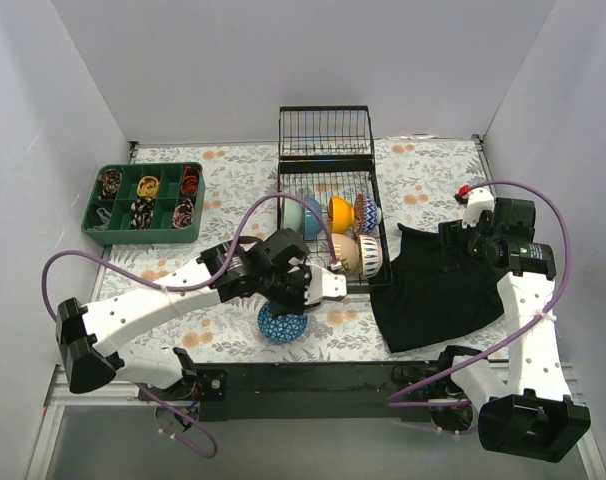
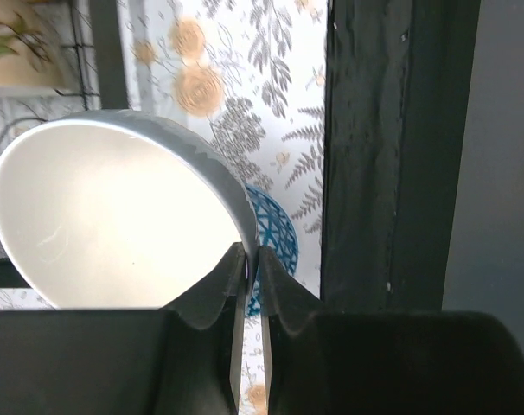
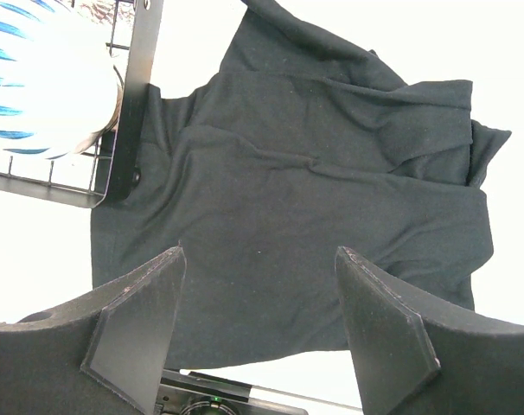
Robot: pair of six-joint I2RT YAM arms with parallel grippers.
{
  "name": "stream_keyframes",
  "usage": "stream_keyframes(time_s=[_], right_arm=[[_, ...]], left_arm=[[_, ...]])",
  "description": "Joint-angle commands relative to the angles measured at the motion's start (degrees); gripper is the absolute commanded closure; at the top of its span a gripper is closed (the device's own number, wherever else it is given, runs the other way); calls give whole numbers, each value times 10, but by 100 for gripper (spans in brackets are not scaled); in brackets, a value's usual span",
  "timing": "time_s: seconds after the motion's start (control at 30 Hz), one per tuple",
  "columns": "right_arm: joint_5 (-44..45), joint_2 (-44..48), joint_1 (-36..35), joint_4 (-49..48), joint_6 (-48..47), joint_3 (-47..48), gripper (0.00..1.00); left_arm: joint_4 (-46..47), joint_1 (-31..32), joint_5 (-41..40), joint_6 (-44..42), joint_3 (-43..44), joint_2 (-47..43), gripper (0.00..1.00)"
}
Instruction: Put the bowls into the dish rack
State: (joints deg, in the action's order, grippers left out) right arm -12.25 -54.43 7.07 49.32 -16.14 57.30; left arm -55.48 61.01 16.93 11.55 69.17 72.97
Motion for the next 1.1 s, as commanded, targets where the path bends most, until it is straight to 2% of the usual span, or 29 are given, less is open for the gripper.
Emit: stream_keyframes(time_s=[0.0,0.2,0.37,0.63,0.77,0.97,1.07], right_arm=[[-6,11,1,-6,10,18,21],[5,10,1,-2,9,18,21],[20,0,1,2,1,15,22],[50,-43,1,34,-15,76,22],[58,-58,1,55,-11,101,22],[79,-66,1,68,-13,104,22],[87,-68,1,72,-20,99,22]], left_arm=[[58,-43,9,26,67,30,100],[123,-155,92,111,136,100,100],[205,-187,144,171,121,105,100],[358,-218,194,275,7,72,100],[462,-244,214,356,-65,39,100],[612,-263,263,442,-167,13,100],[682,-274,284,512,-205,12,100]])
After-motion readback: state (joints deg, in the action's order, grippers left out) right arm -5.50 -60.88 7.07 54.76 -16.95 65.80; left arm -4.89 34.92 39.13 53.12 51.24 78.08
